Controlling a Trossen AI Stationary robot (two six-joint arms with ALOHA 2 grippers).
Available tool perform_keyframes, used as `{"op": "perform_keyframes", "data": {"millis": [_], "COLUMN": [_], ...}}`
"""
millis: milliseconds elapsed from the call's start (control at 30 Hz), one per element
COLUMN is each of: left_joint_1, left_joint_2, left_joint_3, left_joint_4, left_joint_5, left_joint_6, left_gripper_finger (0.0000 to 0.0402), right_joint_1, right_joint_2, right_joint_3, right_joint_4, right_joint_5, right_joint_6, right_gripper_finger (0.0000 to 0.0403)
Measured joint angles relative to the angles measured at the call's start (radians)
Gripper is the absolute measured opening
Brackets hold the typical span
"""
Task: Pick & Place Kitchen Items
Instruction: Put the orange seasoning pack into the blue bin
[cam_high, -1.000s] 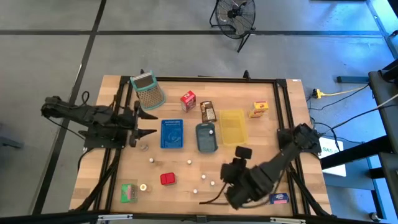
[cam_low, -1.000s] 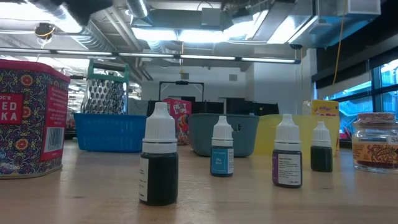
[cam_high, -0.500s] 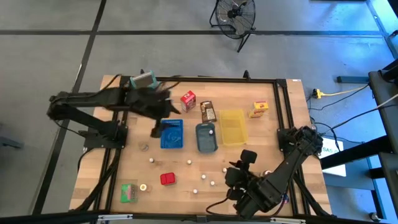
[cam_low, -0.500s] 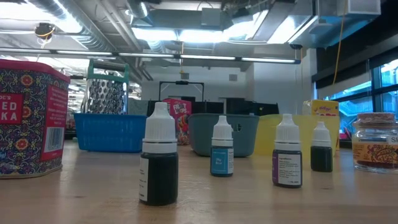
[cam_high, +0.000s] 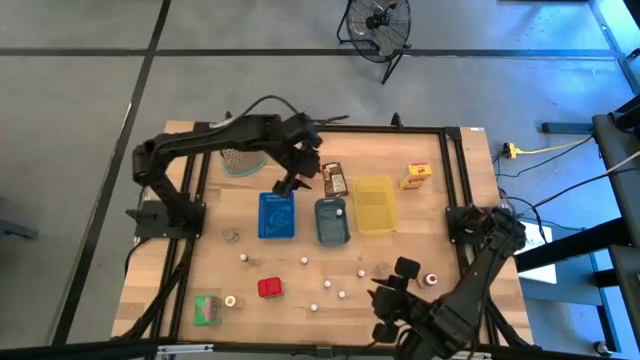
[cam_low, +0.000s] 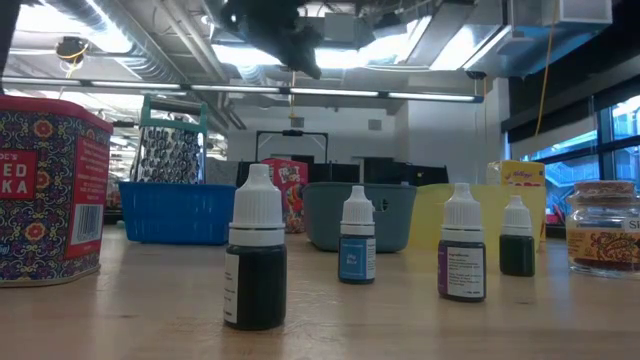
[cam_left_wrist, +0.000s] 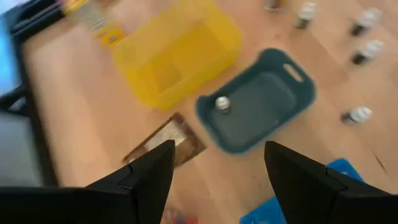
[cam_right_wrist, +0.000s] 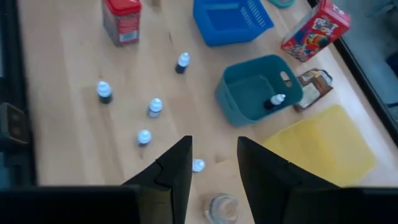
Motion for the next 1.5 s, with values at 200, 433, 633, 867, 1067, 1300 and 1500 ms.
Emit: {"op": "perform_keyframes", "data": {"millis": [200,433,633,867,1067,1300,1500], "left_joint_1": [0.042,0.073,0.073,0.076,0.083,0.081,0.091], "left_joint_2": [0.095,0.156,0.197,0.196,0.195,0.195,0.195], "left_joint_3": [0.001,0.001,0.001,0.001,0.001,-0.008,-0.041], "left_joint_4": [0.023,0.03,0.127,0.202,0.209,0.222,0.215], "left_joint_5": [-0.068,-0.04,-0.041,-0.037,-0.038,-0.038,-0.039], "left_joint_6": [0.198,0.307,0.31,0.317,0.296,0.376,0.46], "left_gripper_finger": [0.0243,0.0243,0.0243,0.0252,0.0279,0.0322,0.0329], "right_joint_1": [0.043,0.046,0.012,-0.046,-0.072,-0.116,-0.146], "right_joint_2": [0.0,0.0,0.0,-0.042,-0.047,-0.047,-0.047], "right_joint_3": [0.0,0.001,0.001,0.001,0.001,0.001,0.001], "right_joint_4": [0.0,-0.035,-0.087,-0.088,-0.087,-0.088,-0.088], "right_joint_5": [0.073,0.144,0.22,0.254,0.252,0.275,0.352], "right_joint_6": [0.007,0.007,-0.031,-0.109,-0.167,-0.217,-0.245], "right_gripper_finger": [0.0131,0.0131,0.0131,0.0131,0.0131,0.0131,0.0131]}}
